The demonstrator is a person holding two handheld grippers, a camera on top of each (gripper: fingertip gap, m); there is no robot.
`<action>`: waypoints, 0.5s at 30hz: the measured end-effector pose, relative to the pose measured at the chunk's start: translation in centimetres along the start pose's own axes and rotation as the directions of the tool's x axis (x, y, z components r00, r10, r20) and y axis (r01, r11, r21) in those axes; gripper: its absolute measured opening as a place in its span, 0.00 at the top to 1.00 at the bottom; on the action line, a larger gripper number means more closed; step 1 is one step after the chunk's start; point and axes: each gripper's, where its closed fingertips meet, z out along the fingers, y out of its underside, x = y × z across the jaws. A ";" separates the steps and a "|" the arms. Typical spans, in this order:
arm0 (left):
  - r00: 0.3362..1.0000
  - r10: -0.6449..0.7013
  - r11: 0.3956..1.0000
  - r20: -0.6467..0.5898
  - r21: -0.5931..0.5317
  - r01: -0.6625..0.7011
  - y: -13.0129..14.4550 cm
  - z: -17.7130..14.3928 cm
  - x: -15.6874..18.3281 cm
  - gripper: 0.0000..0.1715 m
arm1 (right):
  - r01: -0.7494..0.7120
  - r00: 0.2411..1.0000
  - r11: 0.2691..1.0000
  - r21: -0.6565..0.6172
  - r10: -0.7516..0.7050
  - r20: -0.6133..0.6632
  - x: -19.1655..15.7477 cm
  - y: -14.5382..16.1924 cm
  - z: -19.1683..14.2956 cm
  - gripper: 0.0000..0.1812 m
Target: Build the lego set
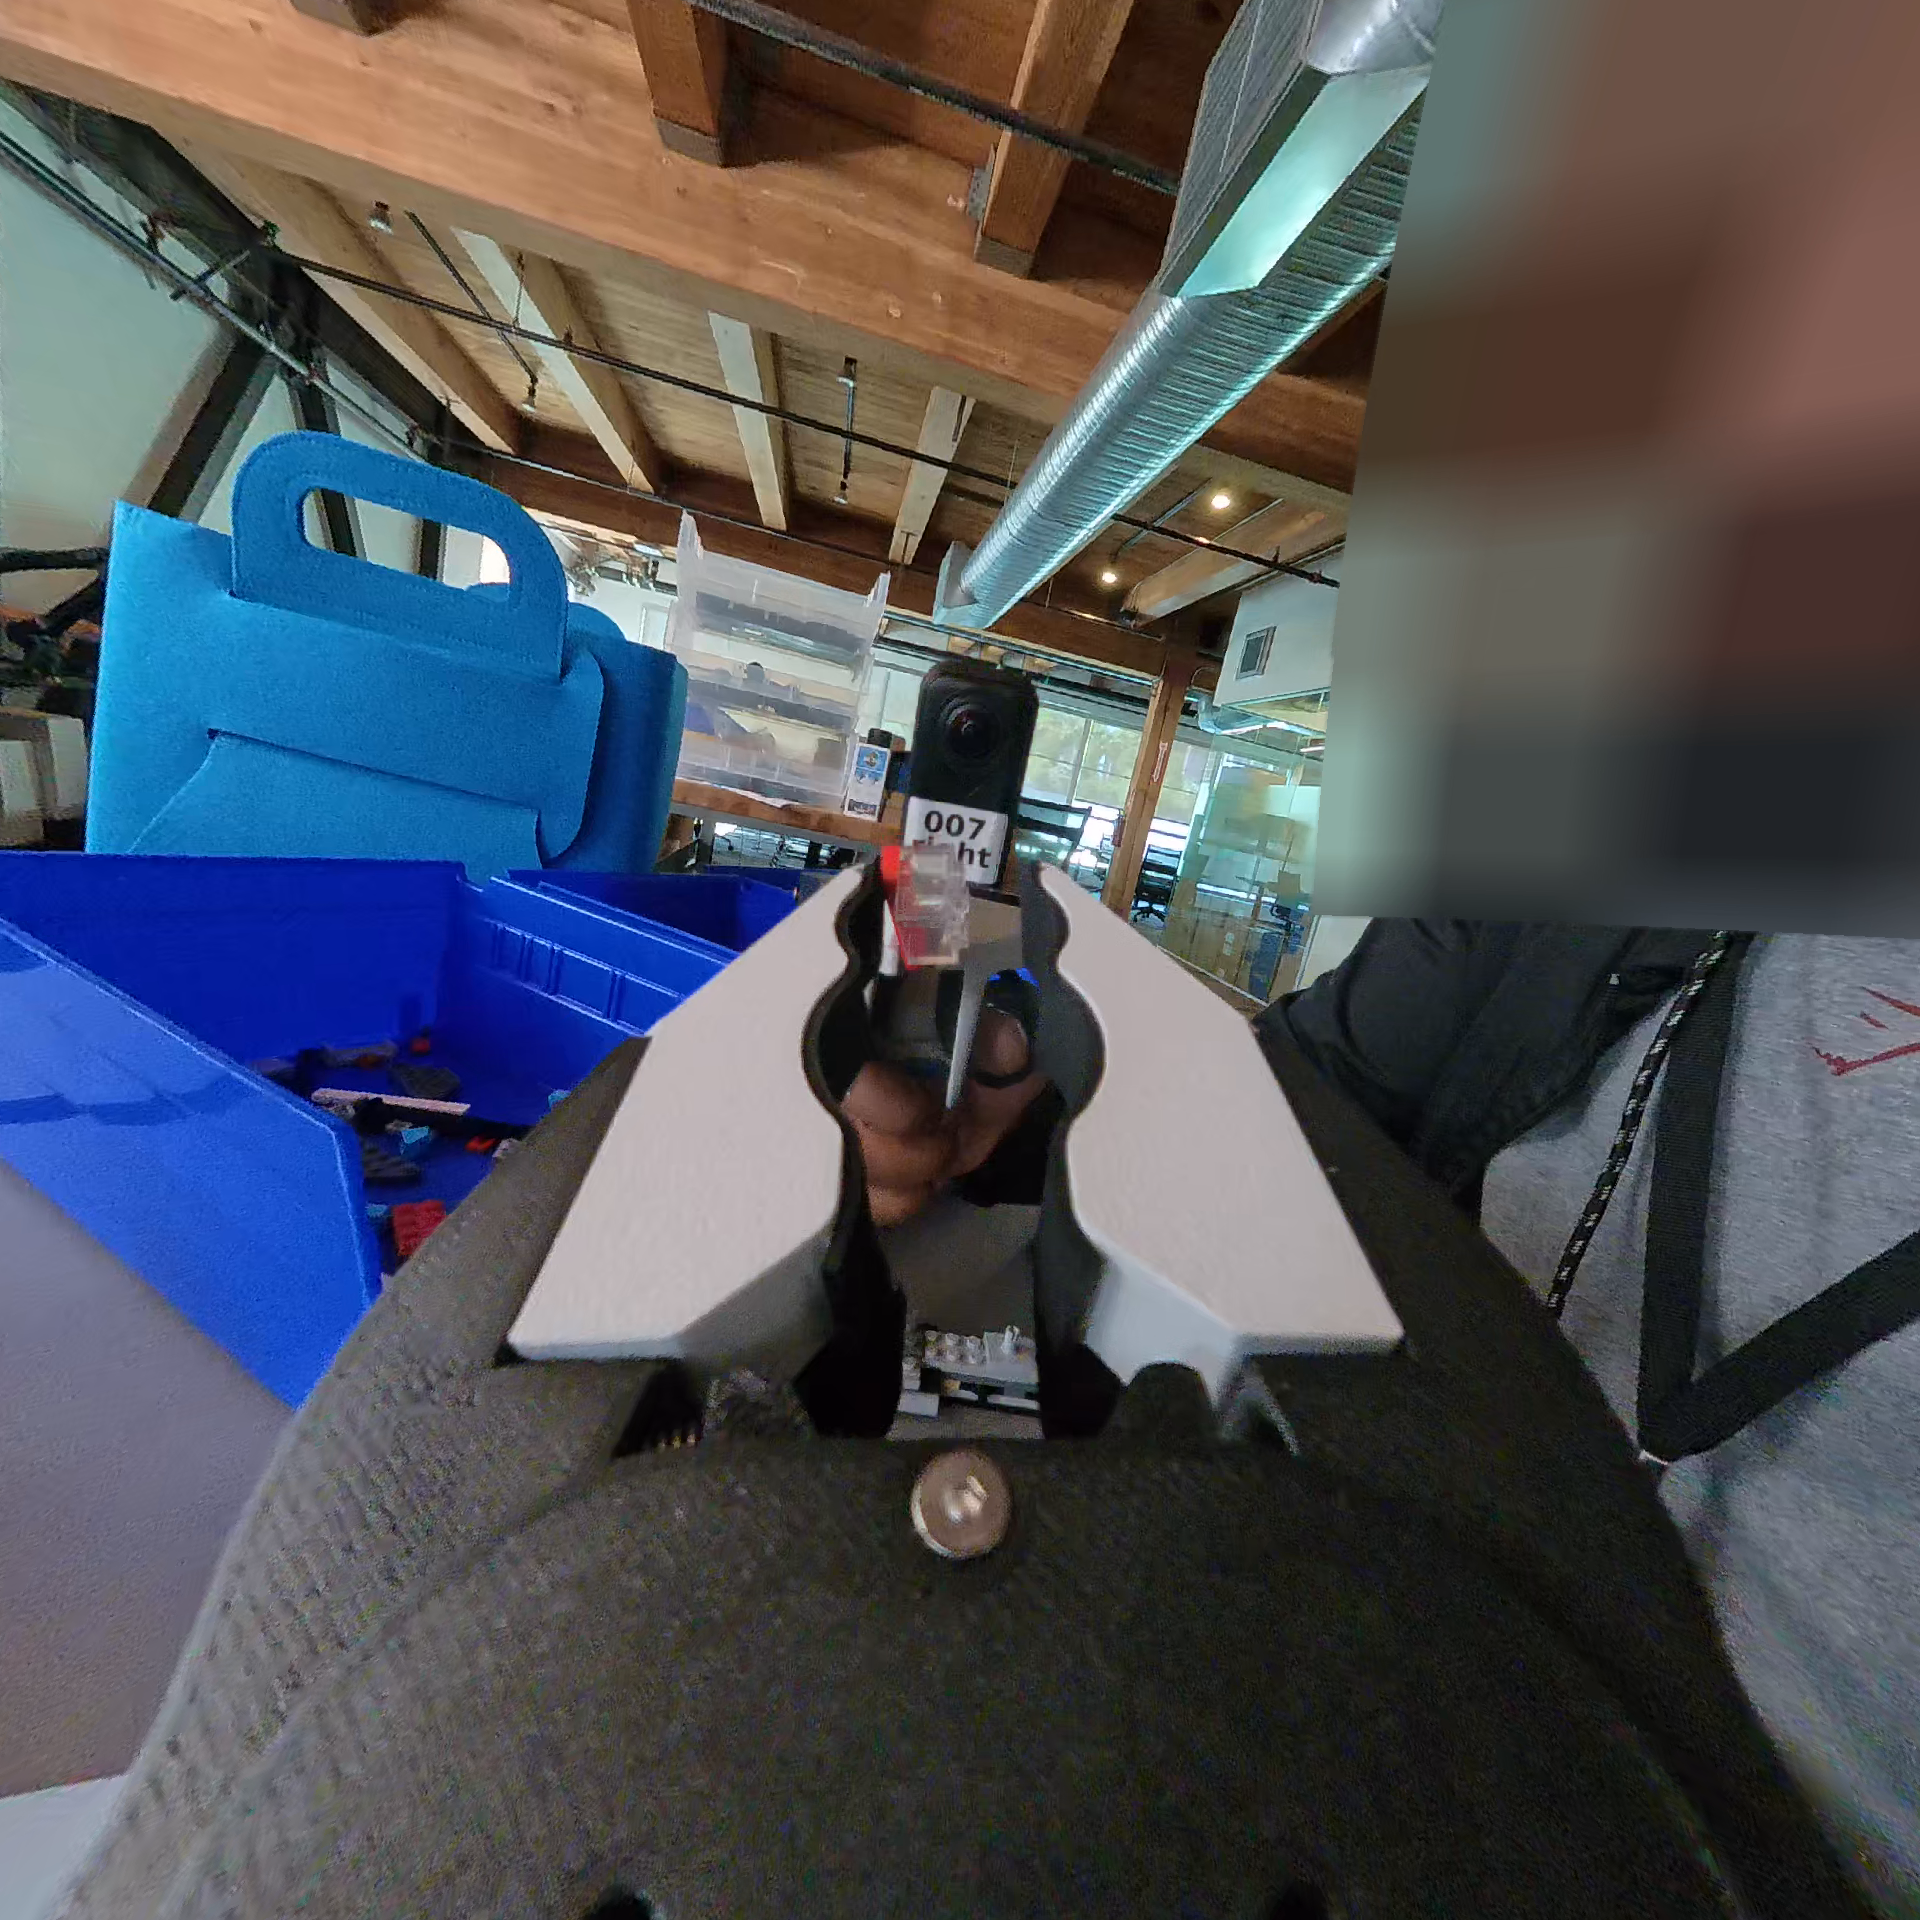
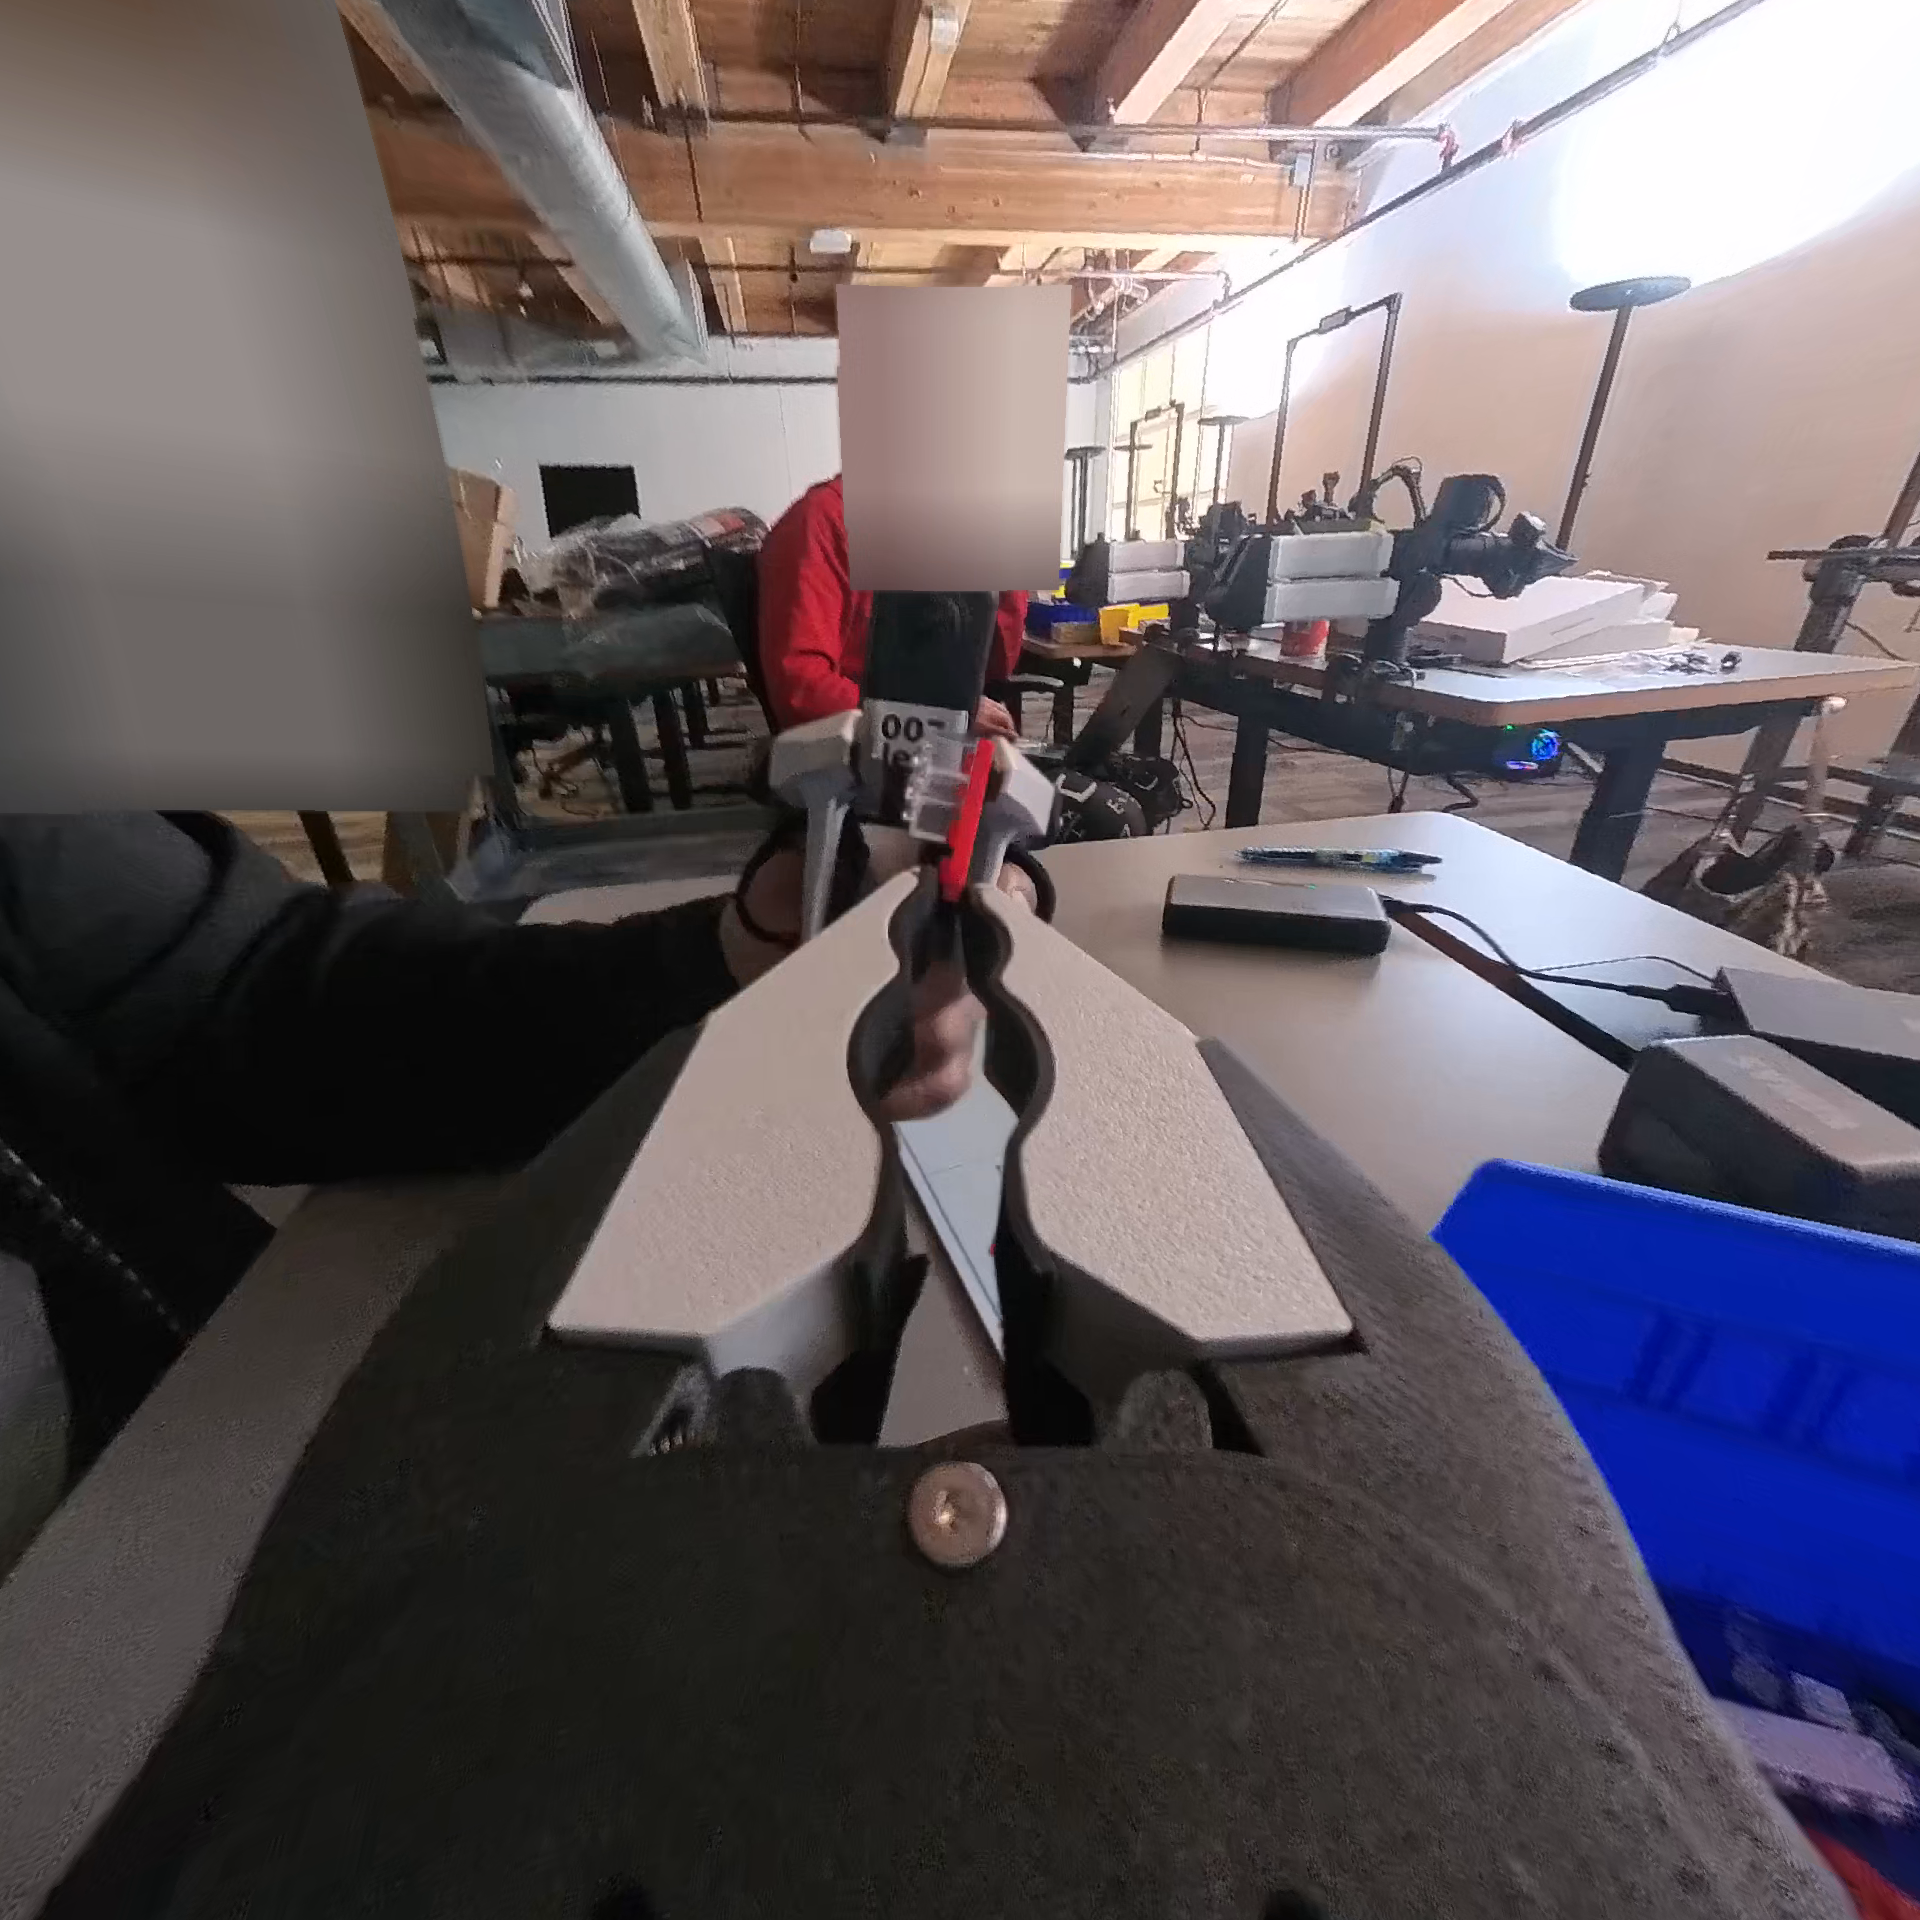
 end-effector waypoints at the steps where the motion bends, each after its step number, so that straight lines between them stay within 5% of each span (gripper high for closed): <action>1: 1.000 -0.001 1.000 0.005 -0.006 0.001 0.1 0.0 -0.1 0.85 | 0.011 1.000 1.000 -0.009 -0.011 -0.002 0.0 0.1 0.0 0.97; 15: 0.999 0.049 0.999 0.000 -0.015 -0.049 0.4 0.1 0.1 0.91 | 0.035 0.999 0.999 -0.004 -0.035 0.020 -0.6 0.0 -0.1 0.97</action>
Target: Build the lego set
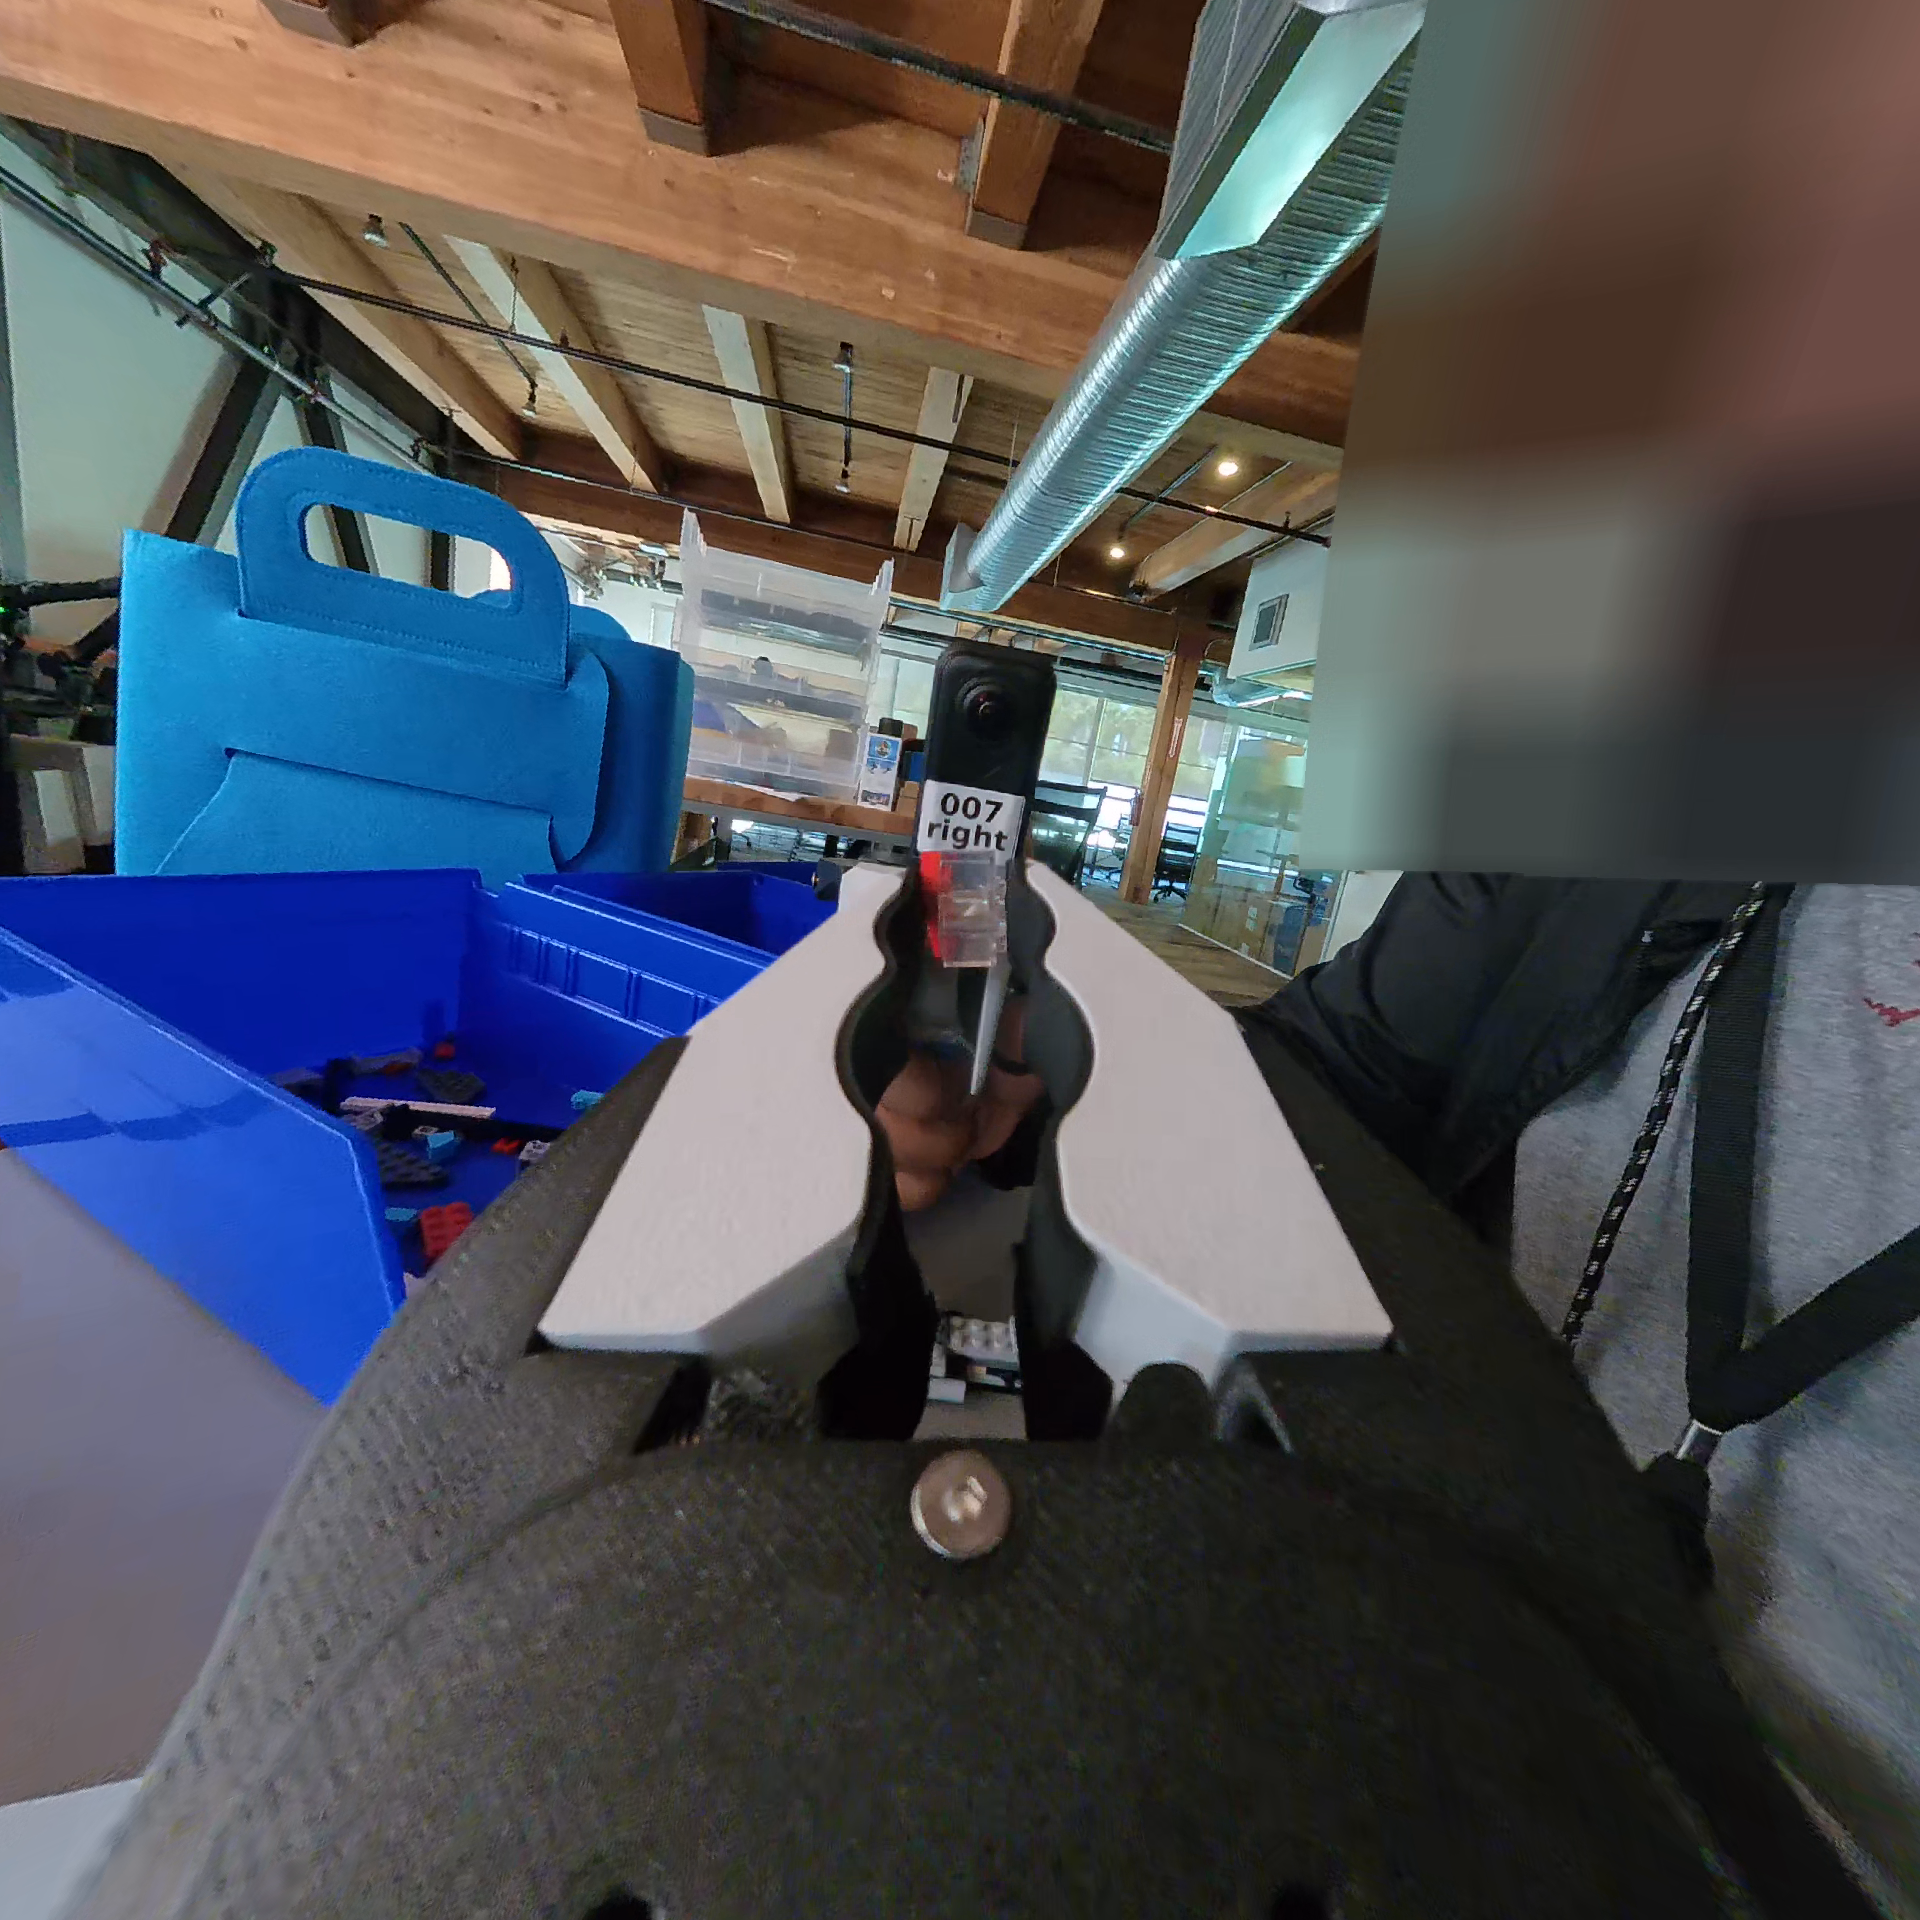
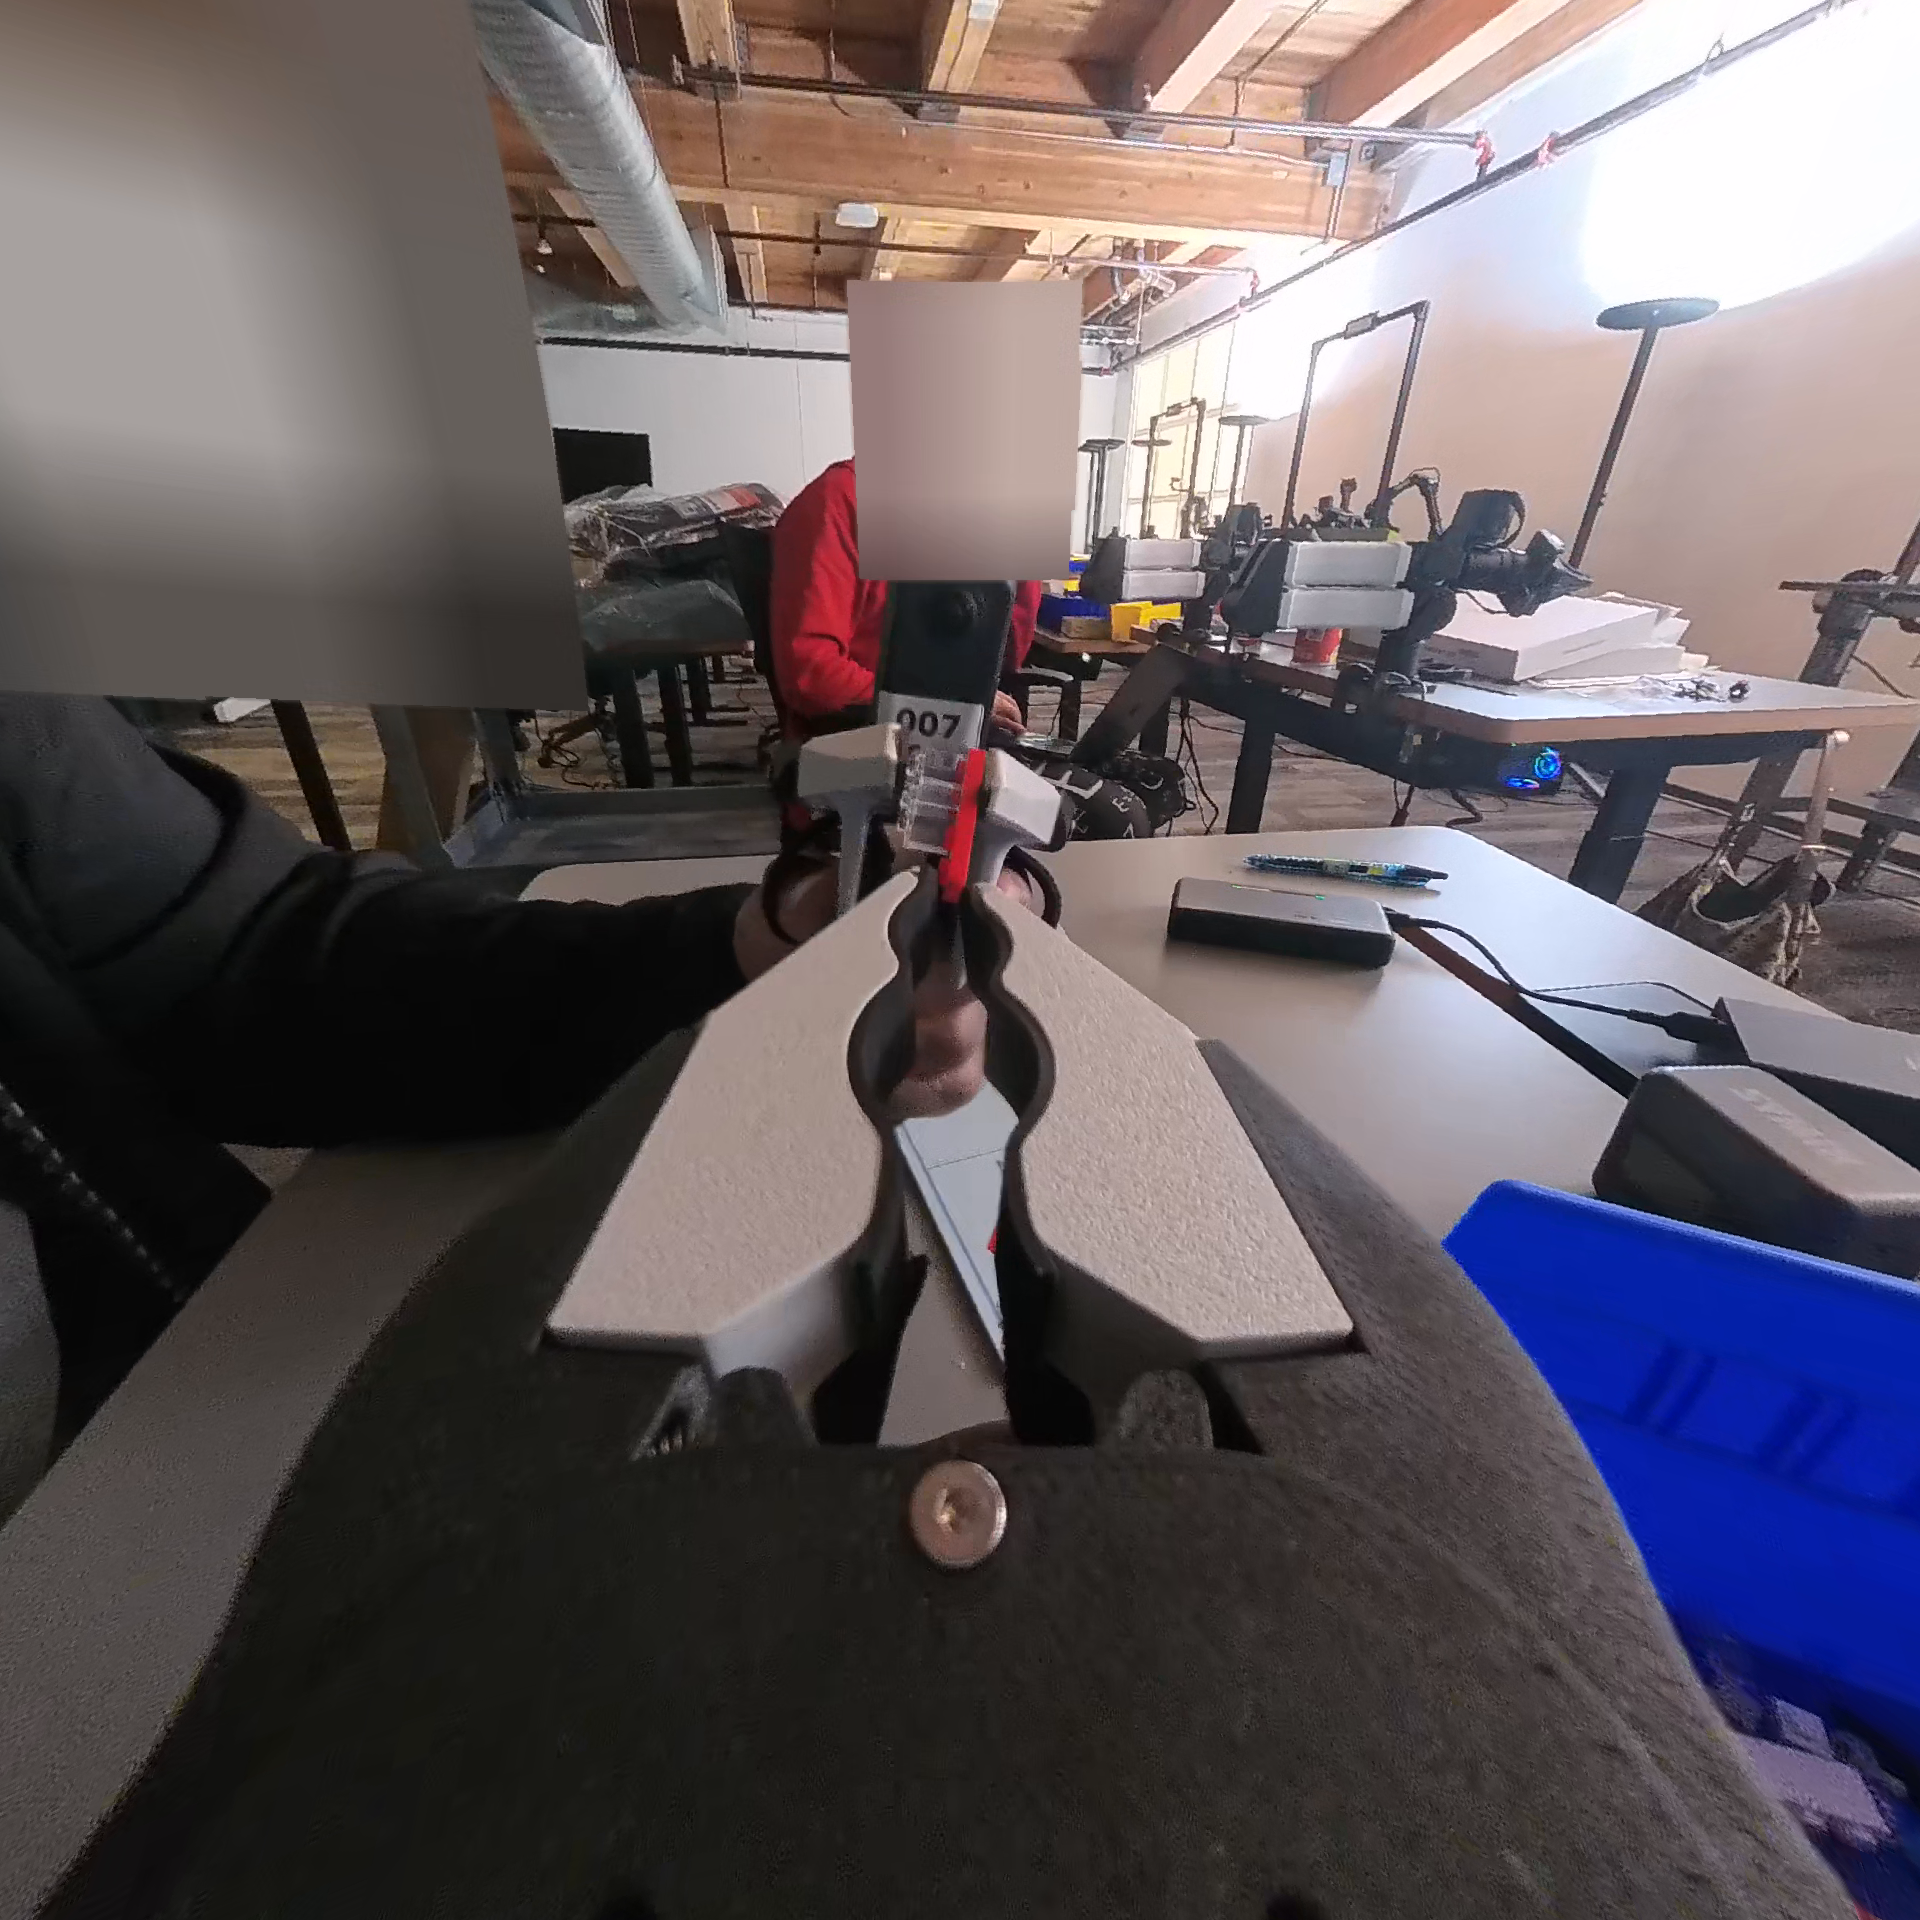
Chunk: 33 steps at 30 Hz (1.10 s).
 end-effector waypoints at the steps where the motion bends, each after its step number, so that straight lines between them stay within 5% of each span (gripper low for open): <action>1: 1.000 0.003 1.000 0.003 0.004 -0.003 -0.1 0.0 0.0 0.91 | -0.007 1.000 1.000 0.004 0.007 -0.002 0.0 0.0 0.0 0.97; 6: 0.998 -0.028 0.998 0.054 0.062 0.024 -0.9 -0.5 -1.1 0.91 | -0.048 0.998 0.999 -0.008 0.047 -0.036 0.6 -0.5 -0.5 0.91; 10: 0.982 -0.095 0.992 0.163 0.102 0.079 -1.5 -1.5 -3.2 0.91 | -0.087 0.987 0.987 -0.133 0.068 -0.143 1.0 0.3 -2.9 0.86; 14: 0.918 -0.303 0.951 0.256 0.134 0.277 -0.7 -2.2 -5.7 0.91 | -0.214 0.957 0.930 -0.298 0.138 -0.257 -1.4 5.3 -8.6 0.85; 20: 0.750 -0.568 0.815 0.339 0.108 0.569 3.4 -1.9 -6.9 0.91 | -0.339 0.923 0.770 -0.540 0.163 -0.348 -8.1 13.0 -16.0 0.84; 28: 0.720 -0.593 0.786 0.359 0.068 0.614 5.3 -1.2 -6.8 0.91 | -0.282 0.938 0.639 -0.715 0.027 -0.346 -10.6 15.8 -15.9 0.83; 33: 0.712 -0.604 0.776 0.357 0.061 0.628 5.6 -1.3 -6.8 0.91 | -0.242 0.945 0.698 -0.674 0.011 -0.328 -9.8 14.4 -14.2 0.89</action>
